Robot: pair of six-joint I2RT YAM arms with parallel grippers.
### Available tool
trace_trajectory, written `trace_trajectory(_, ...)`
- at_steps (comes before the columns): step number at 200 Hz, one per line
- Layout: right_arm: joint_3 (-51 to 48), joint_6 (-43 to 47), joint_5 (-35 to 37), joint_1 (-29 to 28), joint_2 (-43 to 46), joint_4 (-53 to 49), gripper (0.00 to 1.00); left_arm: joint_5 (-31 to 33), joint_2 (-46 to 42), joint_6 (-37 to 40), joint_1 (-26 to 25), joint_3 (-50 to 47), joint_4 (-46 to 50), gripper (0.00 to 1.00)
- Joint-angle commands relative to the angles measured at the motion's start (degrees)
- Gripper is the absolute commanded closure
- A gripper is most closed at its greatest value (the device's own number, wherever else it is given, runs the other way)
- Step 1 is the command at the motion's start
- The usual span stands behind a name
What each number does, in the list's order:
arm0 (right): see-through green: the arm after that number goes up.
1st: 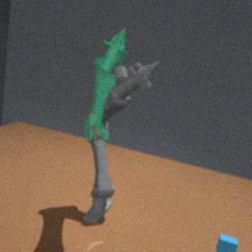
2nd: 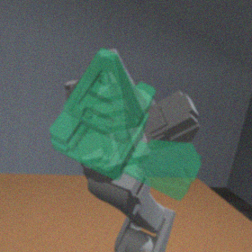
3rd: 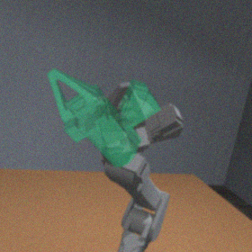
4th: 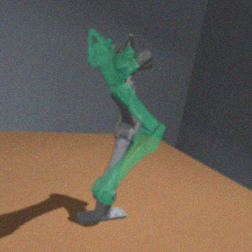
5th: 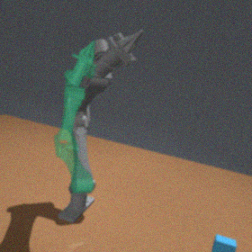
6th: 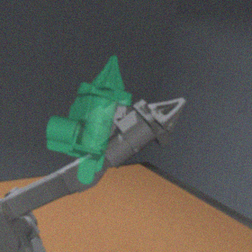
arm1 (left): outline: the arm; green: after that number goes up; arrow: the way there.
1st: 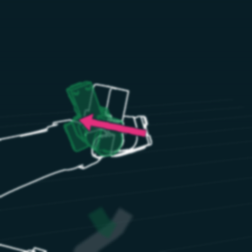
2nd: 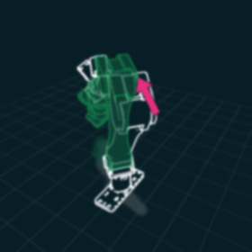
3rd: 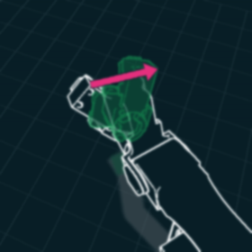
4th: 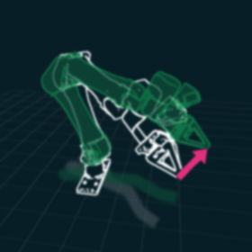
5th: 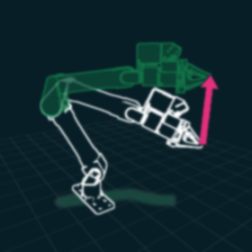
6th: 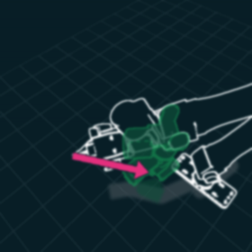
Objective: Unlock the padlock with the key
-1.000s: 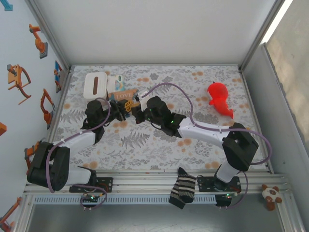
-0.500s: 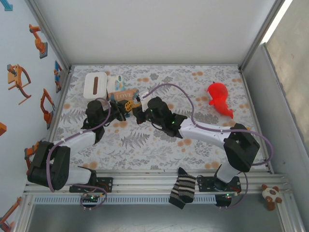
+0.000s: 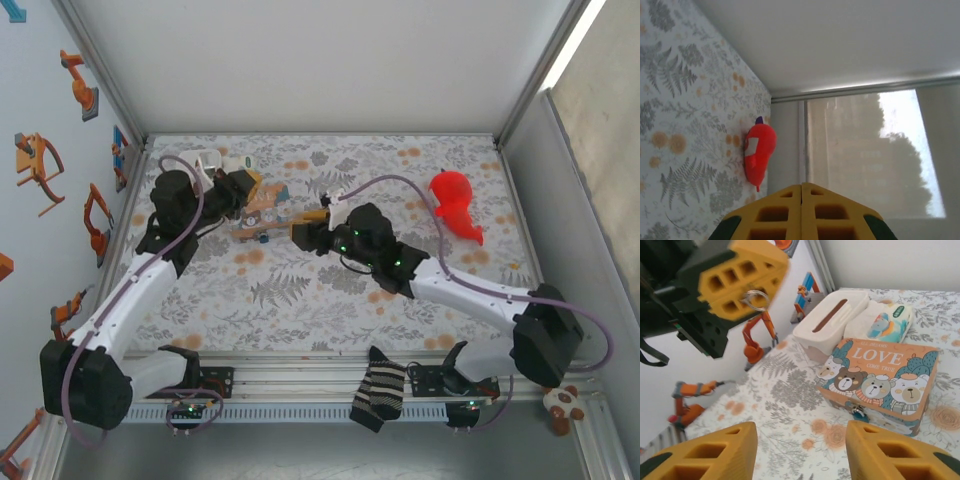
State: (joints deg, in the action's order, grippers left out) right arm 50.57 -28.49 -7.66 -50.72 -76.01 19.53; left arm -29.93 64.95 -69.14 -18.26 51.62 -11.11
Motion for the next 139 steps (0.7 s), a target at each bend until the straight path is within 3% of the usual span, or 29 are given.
trace_trajectory(1,-3.77,-8.81,-7.82,2.13,3.6,10.78,0.41,-0.17,-2.19,27.07,-2.03,3.84,7.17,1.0)
trace_trajectory(20,-4.56,-11.5,-11.63,3.02,4.71,16.67,0.35,-3.71,-2.71,36.02,-2.79,3.95,3.81,1.0)
trace_trajectory(51,-2.96,-13.02,-16.38,3.02,4.12,22.2,0.27,-9.43,-1.91,42.66,-3.27,6.46,2.57,1.0)
trace_trajectory(85,-0.64,-15.2,-18.49,3.02,0.85,26.18,0.27,-11.84,-1.08,42.99,-4.21,9.02,2.74,1.0)
trace_trajectory(139,3.8,-19.29,-20.98,2.99,-6.29,32.38,0.37,-12.85,-0.48,42.35,-5.29,9.29,2.19,1.0)
